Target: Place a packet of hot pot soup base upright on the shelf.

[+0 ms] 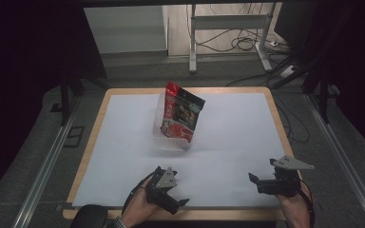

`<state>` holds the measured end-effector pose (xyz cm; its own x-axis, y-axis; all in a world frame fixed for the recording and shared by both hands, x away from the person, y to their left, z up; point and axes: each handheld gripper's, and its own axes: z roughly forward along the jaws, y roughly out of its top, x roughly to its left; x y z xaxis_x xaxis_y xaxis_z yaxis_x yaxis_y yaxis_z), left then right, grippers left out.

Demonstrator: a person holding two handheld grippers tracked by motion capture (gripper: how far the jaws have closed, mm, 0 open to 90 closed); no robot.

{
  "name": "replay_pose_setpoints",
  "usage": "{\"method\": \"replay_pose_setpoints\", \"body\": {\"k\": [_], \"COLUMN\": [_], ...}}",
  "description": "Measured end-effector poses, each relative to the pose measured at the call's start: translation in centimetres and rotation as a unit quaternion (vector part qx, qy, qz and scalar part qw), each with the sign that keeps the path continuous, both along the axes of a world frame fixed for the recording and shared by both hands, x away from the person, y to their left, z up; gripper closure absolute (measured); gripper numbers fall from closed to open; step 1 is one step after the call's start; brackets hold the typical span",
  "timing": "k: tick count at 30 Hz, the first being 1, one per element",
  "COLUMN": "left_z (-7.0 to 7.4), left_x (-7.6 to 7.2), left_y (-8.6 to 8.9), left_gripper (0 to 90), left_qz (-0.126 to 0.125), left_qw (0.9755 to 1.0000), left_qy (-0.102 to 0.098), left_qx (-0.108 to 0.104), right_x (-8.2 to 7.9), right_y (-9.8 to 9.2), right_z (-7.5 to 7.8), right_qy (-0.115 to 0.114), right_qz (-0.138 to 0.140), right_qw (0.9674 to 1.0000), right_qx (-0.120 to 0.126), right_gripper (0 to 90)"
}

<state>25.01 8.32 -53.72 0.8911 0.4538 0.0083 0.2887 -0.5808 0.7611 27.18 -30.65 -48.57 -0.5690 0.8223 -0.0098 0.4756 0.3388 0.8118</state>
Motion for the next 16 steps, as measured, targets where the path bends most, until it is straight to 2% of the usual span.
{"method": "replay_pose_setpoints", "body": {"k": [6, 12, 16], "left_z": [0.0, -0.1, -0.1], "left_x": [0.0, 0.0, 0.1], "left_y": [0.0, -0.1, -0.2], "left_gripper": [0.6, 0.6, 0.6], "left_qz": [-0.001, -0.003, -0.001], "left_qw": [1.0, 1.0, 1.0], "left_qy": [0.0, -0.001, -0.001], "left_qx": [0.002, 0.007, 0.004], "right_x": [-0.6, -0.8, -0.7], "right_y": [-1.0, -1.9, -1.8], "right_z": [-0.4, -1.1, -1.0], "right_qy": [0.01, 0.035, 0.03], "right_qz": [-0.013, -0.026, -0.023], "right_qw": [0.9998, 0.9989, 0.9991], "right_qx": [-0.009, -0.016, -0.021], "right_gripper": [2.9, 2.9, 2.9]}}
